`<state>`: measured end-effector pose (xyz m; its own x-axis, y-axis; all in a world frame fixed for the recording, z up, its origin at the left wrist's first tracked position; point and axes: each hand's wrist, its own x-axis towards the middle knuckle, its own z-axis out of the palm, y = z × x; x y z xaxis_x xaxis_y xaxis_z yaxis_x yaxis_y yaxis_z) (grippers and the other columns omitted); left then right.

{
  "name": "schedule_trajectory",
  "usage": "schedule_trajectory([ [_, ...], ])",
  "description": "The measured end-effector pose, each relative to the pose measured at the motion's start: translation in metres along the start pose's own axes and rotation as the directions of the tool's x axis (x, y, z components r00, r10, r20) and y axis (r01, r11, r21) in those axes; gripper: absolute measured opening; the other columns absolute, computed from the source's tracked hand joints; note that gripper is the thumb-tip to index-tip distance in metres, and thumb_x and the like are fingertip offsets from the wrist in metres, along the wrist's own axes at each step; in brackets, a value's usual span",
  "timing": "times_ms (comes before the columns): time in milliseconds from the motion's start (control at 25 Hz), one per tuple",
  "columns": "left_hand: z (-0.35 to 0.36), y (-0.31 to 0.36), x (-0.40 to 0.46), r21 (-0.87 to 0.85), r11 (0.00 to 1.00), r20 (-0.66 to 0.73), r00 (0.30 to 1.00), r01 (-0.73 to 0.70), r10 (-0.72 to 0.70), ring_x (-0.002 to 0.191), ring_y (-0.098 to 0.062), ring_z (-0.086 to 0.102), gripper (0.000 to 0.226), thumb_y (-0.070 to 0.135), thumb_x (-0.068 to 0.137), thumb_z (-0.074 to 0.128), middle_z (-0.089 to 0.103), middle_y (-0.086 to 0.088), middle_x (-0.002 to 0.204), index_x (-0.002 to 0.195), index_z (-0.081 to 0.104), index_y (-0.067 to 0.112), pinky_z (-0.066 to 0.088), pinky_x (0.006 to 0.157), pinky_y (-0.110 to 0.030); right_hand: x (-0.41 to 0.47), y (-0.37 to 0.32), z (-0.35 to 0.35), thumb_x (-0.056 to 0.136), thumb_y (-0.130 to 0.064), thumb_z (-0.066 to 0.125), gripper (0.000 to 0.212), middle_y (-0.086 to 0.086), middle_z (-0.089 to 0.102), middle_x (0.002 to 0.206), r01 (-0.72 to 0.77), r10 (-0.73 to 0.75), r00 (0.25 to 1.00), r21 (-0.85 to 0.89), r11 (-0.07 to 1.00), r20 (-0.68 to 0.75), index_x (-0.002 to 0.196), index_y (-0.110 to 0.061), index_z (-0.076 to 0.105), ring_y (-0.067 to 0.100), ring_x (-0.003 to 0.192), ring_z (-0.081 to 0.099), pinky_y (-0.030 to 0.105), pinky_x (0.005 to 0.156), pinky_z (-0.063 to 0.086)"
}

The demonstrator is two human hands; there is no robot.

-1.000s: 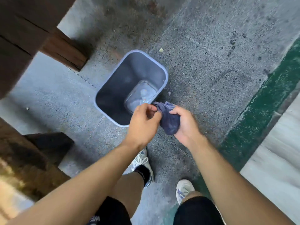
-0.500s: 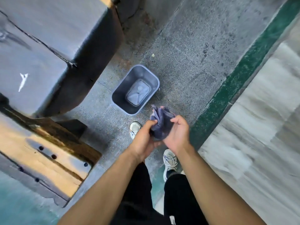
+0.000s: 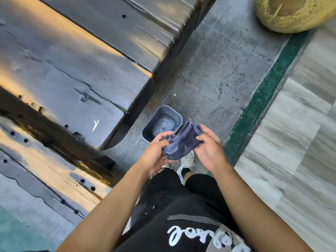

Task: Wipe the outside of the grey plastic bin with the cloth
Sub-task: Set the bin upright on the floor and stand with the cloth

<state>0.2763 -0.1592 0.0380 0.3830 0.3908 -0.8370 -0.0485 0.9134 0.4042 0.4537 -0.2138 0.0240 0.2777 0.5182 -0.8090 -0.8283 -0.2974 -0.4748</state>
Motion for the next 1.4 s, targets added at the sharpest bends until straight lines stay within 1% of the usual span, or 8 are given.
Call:
schedule_trajectory([
  [240, 0.035, 0.017, -0.033, 0.112, 0.983, 0.109, 0.985, -0.145, 0.133, 0.096, -0.025, 0.062, 0.080, -0.009, 0.074, 0.061, 0.060, -0.007, 0.115, 0.145, 0.052, 0.027, 0.055, 0.087, -0.049, 0.004, -0.042, 0.034, 0.094, 0.007, 0.036, 0.042, 0.024, 0.062, 0.128, -0.097, 0.095, 0.991, 0.011, 0.995, 0.096, 0.125, -0.009, 0.059, 0.038, 0.119, 0.061, 0.057, 0.107, 0.043],
  [360, 0.049, 0.025, -0.044, 0.378, 0.886, 0.052, 0.962, -0.267, 0.268, 0.093, -0.012, 0.070, 0.060, -0.002, 0.078, 0.080, 0.068, -0.005, 0.111, 0.130, 0.059, 0.018, 0.059, 0.090, -0.040, 0.005, -0.056, 0.056, 0.095, -0.005, 0.039, 0.044, 0.016, 0.067, 0.123, -0.181, 0.187, 0.966, -0.050, 0.982, 0.179, 0.134, -0.013, 0.055, 0.031, 0.108, 0.069, 0.051, 0.095, 0.053],
  [520, 0.052, 0.036, -0.046, 0.623, 0.748, -0.282, 0.826, -0.230, 0.489, 0.076, -0.016, 0.066, 0.022, 0.012, 0.081, 0.076, 0.075, -0.008, 0.088, 0.099, 0.064, 0.008, 0.054, 0.072, -0.029, -0.003, -0.052, 0.083, 0.091, -0.026, 0.049, 0.036, 0.014, 0.077, 0.103, -0.244, 0.298, 0.873, -0.184, 0.952, 0.386, 0.092, -0.014, 0.083, 0.028, 0.096, 0.075, 0.037, 0.074, 0.061],
  [680, 0.026, 0.051, -0.050, 0.615, 0.721, -0.371, 0.689, -0.320, 0.623, 0.071, -0.019, 0.063, 0.015, 0.014, 0.076, 0.071, 0.068, -0.012, 0.081, 0.083, 0.062, 0.004, 0.050, 0.064, -0.024, -0.003, -0.031, 0.101, 0.100, -0.050, 0.045, 0.062, 0.025, 0.056, 0.140, -0.347, 0.479, 0.732, -0.340, 0.874, 0.484, 0.138, -0.002, 0.058, 0.038, 0.132, 0.053, 0.051, 0.115, 0.037],
  [840, -0.021, 0.070, -0.058, 0.458, 0.775, -0.514, 0.582, -0.435, 0.630, 0.073, -0.014, 0.066, 0.014, 0.029, 0.072, 0.078, 0.069, 0.000, 0.080, 0.072, 0.067, 0.021, 0.055, 0.070, -0.031, 0.006, 0.000, 0.123, 0.094, -0.009, 0.063, 0.046, 0.035, 0.059, 0.130, -0.184, 0.393, 0.810, -0.448, 0.875, 0.435, 0.133, 0.013, 0.053, 0.047, 0.122, 0.059, 0.053, 0.104, 0.048],
  [1080, -0.130, 0.098, -0.067, 0.155, 0.878, -0.486, 0.738, -0.454, 0.467, 0.082, -0.027, 0.078, 0.015, 0.017, 0.081, 0.079, 0.082, -0.005, 0.092, 0.095, 0.074, 0.020, 0.063, 0.074, -0.041, 0.020, 0.038, 0.212, 0.092, -0.001, 0.067, 0.016, 0.021, 0.074, 0.109, 0.060, 0.203, 0.904, -0.582, 0.811, 0.376, 0.108, -0.001, 0.070, 0.030, 0.099, 0.073, 0.039, 0.081, 0.059],
  [1240, -0.190, 0.113, -0.056, -0.368, 0.918, -0.153, 0.983, -0.151, 0.100, 0.089, -0.038, 0.077, 0.037, -0.002, 0.083, 0.064, 0.078, -0.023, 0.109, 0.119, 0.070, 0.000, 0.063, 0.071, -0.047, 0.042, 0.075, 0.267, 0.097, -0.009, 0.063, 0.011, 0.013, 0.077, 0.102, 0.250, 0.147, 0.902, -0.768, 0.589, 0.406, 0.104, -0.008, 0.072, 0.025, 0.094, 0.073, 0.036, 0.081, 0.059],
  [1400, -0.229, 0.111, -0.039, -0.530, 0.847, -0.043, 0.999, -0.044, 0.025, 0.093, -0.039, 0.077, 0.028, 0.010, 0.091, 0.059, 0.077, -0.023, 0.113, 0.111, 0.078, 0.005, 0.063, 0.070, -0.048, 0.060, 0.101, 0.303, 0.100, -0.023, 0.059, 0.015, 0.000, 0.077, 0.100, 0.362, 0.210, 0.866, -0.858, 0.363, 0.454, 0.109, -0.015, 0.069, 0.008, 0.089, 0.073, 0.018, 0.071, 0.055],
])
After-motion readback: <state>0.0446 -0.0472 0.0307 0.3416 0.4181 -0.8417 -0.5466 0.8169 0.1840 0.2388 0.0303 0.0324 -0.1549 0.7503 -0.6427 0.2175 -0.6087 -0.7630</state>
